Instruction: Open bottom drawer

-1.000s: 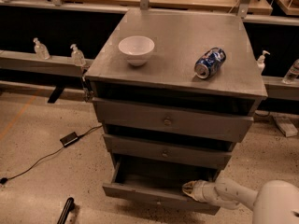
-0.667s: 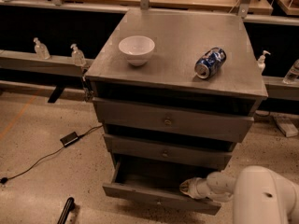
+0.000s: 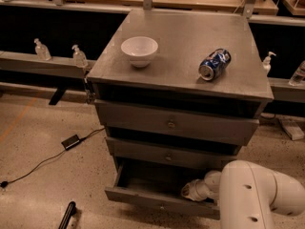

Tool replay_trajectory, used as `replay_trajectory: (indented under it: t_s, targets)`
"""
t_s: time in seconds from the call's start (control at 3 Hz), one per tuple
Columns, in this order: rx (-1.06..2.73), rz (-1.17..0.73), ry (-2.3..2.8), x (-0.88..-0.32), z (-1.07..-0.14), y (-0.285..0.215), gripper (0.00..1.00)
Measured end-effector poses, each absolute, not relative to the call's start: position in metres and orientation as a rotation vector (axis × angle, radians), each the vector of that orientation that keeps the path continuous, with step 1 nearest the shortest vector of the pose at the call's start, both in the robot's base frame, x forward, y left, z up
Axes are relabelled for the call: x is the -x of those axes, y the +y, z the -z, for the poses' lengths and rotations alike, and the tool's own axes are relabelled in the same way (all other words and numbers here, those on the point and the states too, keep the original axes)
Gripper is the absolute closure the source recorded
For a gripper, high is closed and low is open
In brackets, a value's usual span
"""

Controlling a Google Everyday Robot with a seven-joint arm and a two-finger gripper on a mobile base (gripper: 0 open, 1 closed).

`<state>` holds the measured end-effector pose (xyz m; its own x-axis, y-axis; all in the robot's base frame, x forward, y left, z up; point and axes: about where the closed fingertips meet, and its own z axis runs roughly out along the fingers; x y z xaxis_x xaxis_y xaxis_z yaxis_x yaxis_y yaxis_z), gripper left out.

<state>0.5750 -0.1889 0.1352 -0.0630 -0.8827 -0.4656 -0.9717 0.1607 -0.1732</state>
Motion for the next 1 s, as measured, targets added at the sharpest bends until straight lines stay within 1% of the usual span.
replay_trajectory:
  t_s: [0.33,0.67,1.0]
  targets:
    - [1.739,-0.290,1.995,-0.558,-0.140,-0.195,1.00]
    - [1.739,-0.290,1.995,-0.558,-0.140,-0.195,1.00]
    - [1.695,-0.321,2.021,-0.528,-0.152,-0.208,1.00]
